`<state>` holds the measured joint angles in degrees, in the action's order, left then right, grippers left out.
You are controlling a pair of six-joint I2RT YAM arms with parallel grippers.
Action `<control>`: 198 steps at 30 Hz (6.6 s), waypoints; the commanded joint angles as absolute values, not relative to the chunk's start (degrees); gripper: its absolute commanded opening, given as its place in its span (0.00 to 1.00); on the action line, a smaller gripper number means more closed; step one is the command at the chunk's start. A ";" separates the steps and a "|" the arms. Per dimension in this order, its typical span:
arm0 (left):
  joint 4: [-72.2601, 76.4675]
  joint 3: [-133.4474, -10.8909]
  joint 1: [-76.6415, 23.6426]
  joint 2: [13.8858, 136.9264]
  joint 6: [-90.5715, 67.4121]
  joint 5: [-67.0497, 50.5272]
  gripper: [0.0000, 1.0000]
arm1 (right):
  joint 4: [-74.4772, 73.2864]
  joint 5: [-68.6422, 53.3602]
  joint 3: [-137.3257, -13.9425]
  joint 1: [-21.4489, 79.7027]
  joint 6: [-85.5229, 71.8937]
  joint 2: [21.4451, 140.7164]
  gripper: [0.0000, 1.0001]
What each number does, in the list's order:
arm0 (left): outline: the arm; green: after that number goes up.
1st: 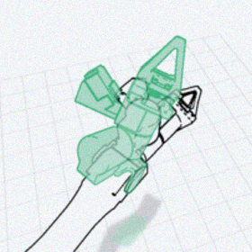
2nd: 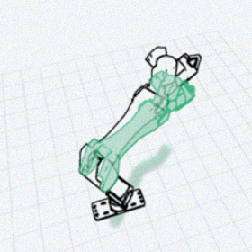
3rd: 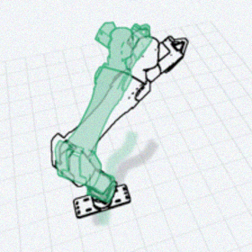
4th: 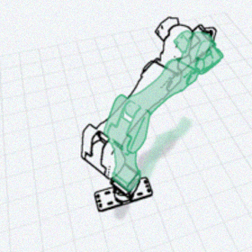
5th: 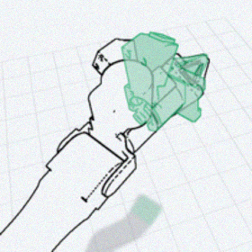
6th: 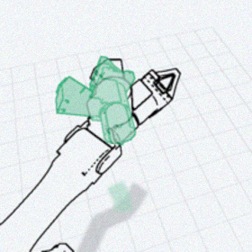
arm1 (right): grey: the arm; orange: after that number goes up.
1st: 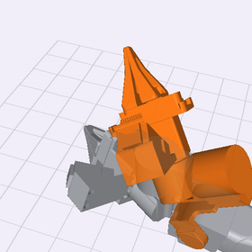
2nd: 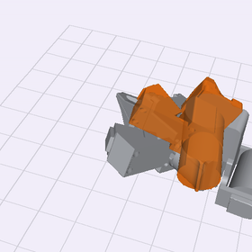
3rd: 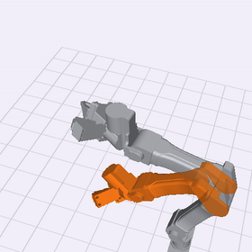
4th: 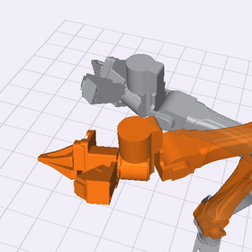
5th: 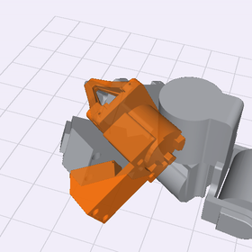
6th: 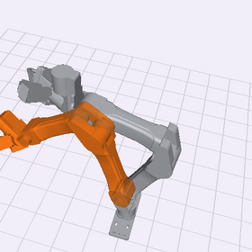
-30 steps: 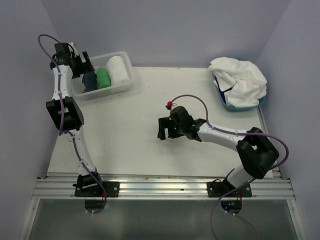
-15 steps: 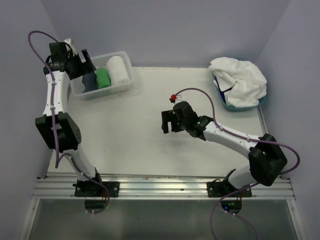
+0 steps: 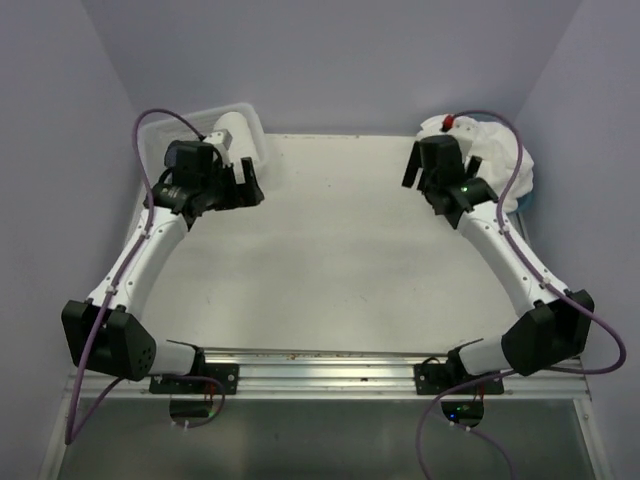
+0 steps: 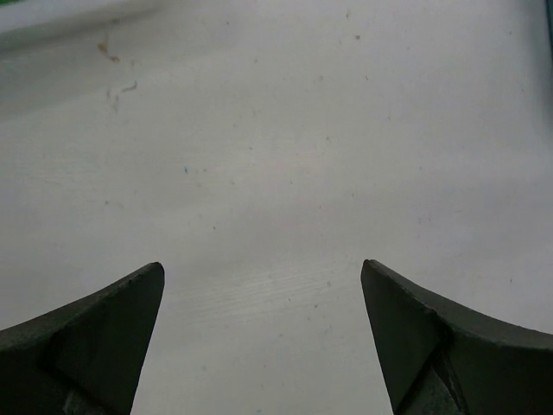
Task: Roll the towels
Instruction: Grab a towel with the right arm, then move the towel to the center of the board, then flatten the towel
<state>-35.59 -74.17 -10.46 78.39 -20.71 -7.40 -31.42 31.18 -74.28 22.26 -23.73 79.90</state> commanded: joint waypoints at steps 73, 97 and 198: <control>-43.79 -74.46 -11.66 72.24 -21.44 -8.35 0.98 | -28.04 0.87 -75.45 25.23 -26.55 84.56 0.69; -19.17 -59.06 -33.65 89.82 -39.72 -14.49 0.98 | -21.36 -1.67 -57.73 15.38 -29.70 93.07 0.72; -45.53 -53.27 8.96 68.12 -39.72 7.65 0.70 | -24.35 1.15 -59.06 13.18 -29.35 86.31 0.56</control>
